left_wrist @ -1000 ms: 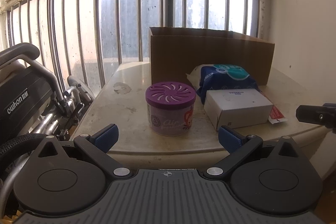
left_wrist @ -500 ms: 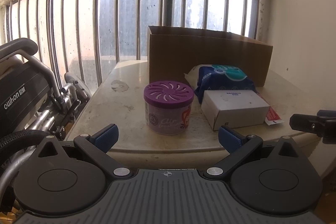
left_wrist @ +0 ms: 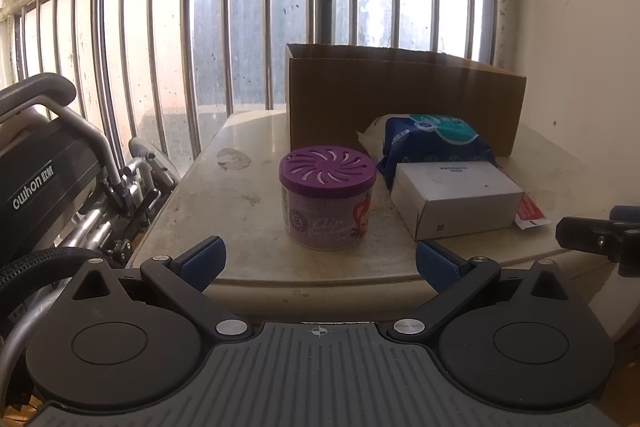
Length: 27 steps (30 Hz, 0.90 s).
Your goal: Organize objects
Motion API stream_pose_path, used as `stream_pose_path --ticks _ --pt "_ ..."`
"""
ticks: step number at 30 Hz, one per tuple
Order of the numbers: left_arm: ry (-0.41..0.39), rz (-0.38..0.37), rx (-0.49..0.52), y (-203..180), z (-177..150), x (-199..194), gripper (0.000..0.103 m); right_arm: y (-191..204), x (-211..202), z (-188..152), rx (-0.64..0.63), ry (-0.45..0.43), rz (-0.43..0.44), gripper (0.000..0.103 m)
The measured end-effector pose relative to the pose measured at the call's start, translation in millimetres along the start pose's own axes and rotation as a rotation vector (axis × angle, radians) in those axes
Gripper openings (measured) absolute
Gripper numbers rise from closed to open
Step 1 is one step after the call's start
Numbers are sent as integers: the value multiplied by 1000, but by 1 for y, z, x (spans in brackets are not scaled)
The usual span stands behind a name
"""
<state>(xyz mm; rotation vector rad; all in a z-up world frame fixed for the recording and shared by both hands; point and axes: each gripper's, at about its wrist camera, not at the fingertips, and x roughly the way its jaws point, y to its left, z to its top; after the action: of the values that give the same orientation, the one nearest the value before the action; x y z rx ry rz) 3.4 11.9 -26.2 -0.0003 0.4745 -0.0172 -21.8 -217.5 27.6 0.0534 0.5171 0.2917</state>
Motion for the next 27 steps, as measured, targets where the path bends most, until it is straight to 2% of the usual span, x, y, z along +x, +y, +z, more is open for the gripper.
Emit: stream_pose_path --ticks 27 --pt "3 -3 -3 1 -1 2 102 -1 0 -1 6 3 1 103"
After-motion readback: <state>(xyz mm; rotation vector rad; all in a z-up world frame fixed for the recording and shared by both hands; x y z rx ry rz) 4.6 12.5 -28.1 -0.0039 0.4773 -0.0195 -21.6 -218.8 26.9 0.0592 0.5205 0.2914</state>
